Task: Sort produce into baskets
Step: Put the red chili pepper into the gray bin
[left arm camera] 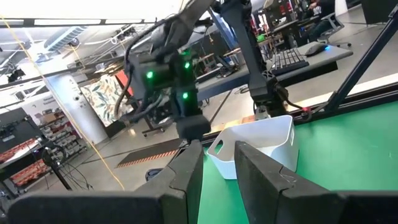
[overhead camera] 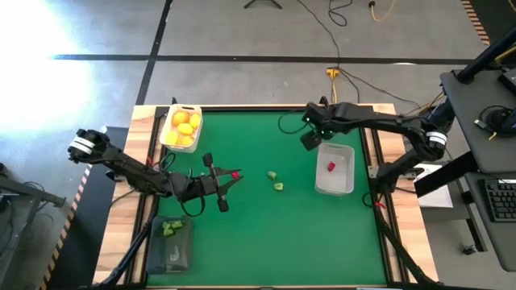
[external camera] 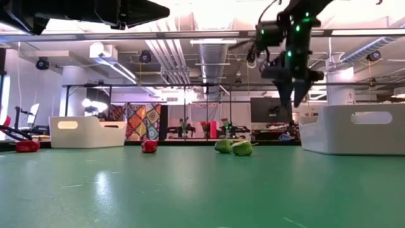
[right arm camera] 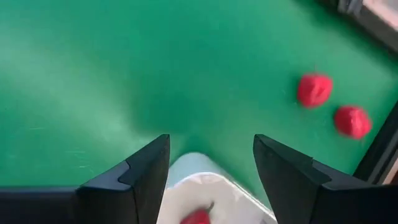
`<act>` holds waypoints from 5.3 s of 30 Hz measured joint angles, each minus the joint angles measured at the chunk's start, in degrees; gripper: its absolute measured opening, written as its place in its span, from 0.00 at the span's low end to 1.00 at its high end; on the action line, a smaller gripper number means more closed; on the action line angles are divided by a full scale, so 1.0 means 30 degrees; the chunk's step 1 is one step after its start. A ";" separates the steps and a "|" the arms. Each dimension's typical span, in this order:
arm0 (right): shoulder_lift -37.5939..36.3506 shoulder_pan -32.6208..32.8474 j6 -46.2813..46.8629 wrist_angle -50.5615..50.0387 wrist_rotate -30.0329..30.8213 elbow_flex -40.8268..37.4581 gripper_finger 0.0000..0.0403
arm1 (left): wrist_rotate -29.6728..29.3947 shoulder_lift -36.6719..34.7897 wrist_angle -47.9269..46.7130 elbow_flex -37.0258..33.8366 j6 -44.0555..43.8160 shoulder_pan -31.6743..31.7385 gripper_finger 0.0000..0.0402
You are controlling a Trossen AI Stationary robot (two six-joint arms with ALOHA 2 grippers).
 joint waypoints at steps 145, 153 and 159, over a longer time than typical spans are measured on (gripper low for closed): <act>1.1150 -1.1003 -0.6172 -0.5159 0.1793 0.4546 0.59 | 0.0015 0.0044 0.0214 0.0000 -0.0175 -0.0131 0.19; 1.1194 -1.1162 -0.5804 -0.5309 0.1092 0.4445 0.44 | 0.0007 0.0044 0.0091 0.0000 -0.0175 -0.0131 0.19; 1.0307 -1.1019 -0.5350 -0.5278 0.0952 0.4397 0.28 | 0.0008 0.0044 0.0095 0.0000 -0.0175 -0.0131 0.19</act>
